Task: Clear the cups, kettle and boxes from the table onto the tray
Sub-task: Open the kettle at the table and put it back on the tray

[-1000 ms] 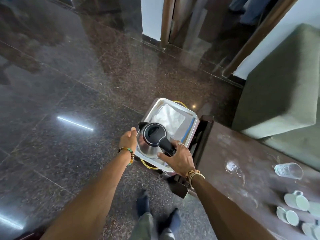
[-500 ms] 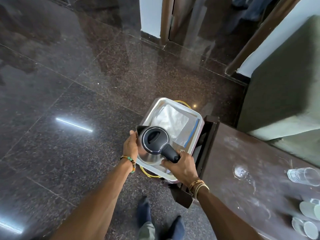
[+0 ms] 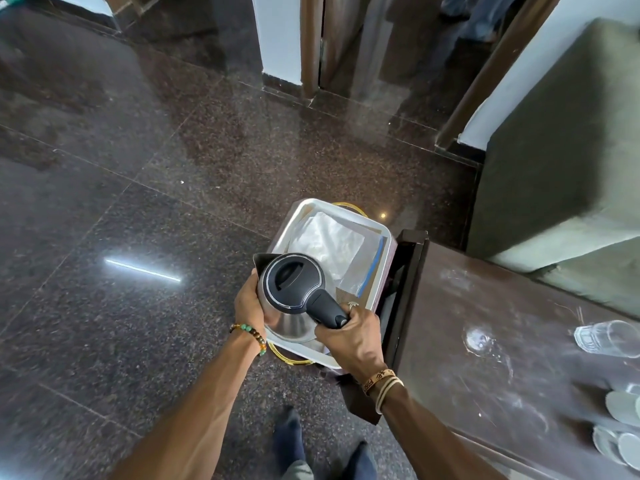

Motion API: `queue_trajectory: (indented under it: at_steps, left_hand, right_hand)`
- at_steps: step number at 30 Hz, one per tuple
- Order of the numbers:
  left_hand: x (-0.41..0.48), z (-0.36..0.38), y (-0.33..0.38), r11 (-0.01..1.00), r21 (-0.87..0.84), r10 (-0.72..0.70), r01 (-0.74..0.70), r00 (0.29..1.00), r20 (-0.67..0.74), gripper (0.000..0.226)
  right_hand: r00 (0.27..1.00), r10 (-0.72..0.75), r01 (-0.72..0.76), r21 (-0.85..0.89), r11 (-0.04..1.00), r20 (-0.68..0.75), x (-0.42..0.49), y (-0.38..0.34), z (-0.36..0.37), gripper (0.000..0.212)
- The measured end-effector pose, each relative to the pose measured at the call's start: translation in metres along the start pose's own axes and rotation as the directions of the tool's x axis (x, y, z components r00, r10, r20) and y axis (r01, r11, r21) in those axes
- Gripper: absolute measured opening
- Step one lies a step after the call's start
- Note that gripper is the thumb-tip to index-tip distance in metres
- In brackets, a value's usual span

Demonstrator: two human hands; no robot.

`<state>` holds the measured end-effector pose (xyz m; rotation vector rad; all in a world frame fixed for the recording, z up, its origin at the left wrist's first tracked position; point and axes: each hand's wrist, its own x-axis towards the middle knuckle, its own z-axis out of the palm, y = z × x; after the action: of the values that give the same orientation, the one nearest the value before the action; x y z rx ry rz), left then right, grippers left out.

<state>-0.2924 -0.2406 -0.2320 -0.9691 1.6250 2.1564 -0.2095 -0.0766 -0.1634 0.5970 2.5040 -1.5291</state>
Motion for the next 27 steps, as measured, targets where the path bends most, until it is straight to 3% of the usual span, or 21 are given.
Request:
queue_trajectory:
  at_steps: [3, 9, 11, 16, 21, 27]
  left_hand:
    - [-0.022, 0.014, 0.023, 0.997, 0.07, 0.018, -0.024, 0.996, 0.089, 0.041]
    - [-0.083, 0.069, 0.093, 0.956, 0.179, 0.202, -0.234, 0.963, 0.178, 0.035]
    - [-0.109, 0.092, 0.11, 0.941, 0.173, 0.237, -0.29, 0.933, 0.271, 0.035]
    - [-0.17, 0.155, 0.138, 0.957, 0.172, 0.141, -0.233, 0.895, 0.423, 0.054]
    - [-0.238, 0.223, 0.126, 0.949, 0.172, 0.128, -0.265, 0.819, 0.56, 0.035]
    - [-0.32, 0.291, 0.066, 0.934, 0.212, 0.099, -0.288, 0.777, 0.622, 0.033]
  right_hand:
    - [0.998, 0.005, -0.004, 0.029, 1.0, -0.065, -0.011, -0.012, -0.018, 0.019]
    - [0.978, 0.067, -0.049, 0.092, 0.995, -0.198, -0.046, -0.07, -0.084, 0.04]
    - [0.961, 0.075, -0.057, 0.075, 0.996, -0.268, -0.061, -0.087, -0.113, 0.037]
    - [0.876, 0.021, -0.035, -0.021, 0.999, -0.481, -0.101, -0.112, -0.181, 0.029]
    - [0.773, 0.087, -0.089, 0.028, 0.996, -0.628, -0.146, -0.104, -0.245, 0.034]
    - [0.681, 0.142, -0.142, 0.06, 0.988, -0.719, -0.205, -0.053, -0.323, 0.03]
